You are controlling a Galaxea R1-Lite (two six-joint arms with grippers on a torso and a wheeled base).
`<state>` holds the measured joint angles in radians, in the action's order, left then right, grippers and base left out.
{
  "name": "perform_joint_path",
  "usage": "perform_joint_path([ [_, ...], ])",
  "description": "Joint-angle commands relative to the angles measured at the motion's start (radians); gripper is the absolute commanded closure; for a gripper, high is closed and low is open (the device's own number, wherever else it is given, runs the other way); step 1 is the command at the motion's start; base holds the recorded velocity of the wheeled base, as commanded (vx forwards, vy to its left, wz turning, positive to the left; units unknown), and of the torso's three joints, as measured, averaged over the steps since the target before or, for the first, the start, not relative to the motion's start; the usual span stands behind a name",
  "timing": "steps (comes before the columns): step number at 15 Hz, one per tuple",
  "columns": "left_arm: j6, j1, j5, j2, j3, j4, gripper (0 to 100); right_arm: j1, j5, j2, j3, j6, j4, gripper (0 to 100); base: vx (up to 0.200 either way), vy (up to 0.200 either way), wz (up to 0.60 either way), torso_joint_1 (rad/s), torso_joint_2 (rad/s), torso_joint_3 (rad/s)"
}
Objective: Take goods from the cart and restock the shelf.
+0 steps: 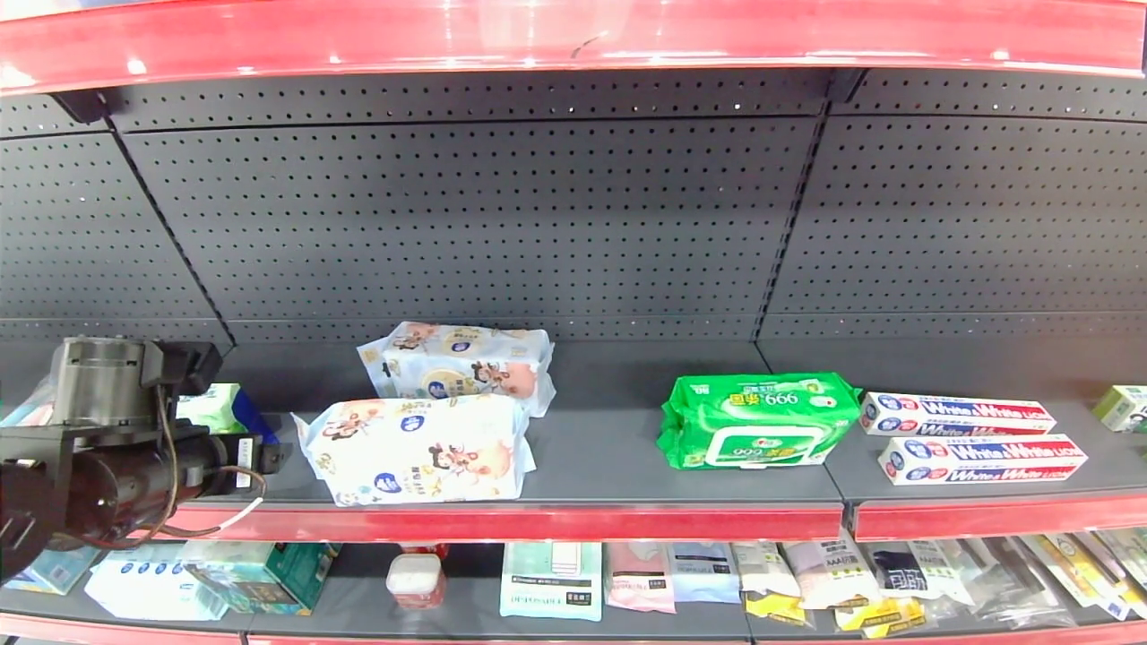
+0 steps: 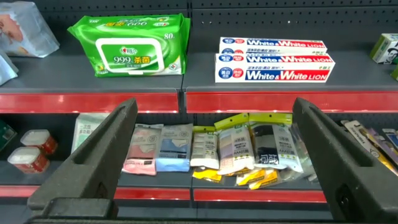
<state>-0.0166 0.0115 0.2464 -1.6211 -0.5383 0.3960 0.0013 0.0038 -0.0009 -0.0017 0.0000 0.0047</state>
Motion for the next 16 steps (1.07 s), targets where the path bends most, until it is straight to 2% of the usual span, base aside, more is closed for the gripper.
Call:
perform_joint_path([
  [1,0.0,0.008,0.001,-0.016,-0.009,0.001,0,0.0,0.001,0.001,0.0,0.0,0.0,0,0.0,0.0,0.0,0.0,0.0,0.0],
  [16,0.001,0.071,0.001,-0.025,-0.02,0.009,0,0.0,0.001,0.002,0.0,0.0,0.0,0,0.0,0.0,0.0,0.0,0.0,0.0],
])
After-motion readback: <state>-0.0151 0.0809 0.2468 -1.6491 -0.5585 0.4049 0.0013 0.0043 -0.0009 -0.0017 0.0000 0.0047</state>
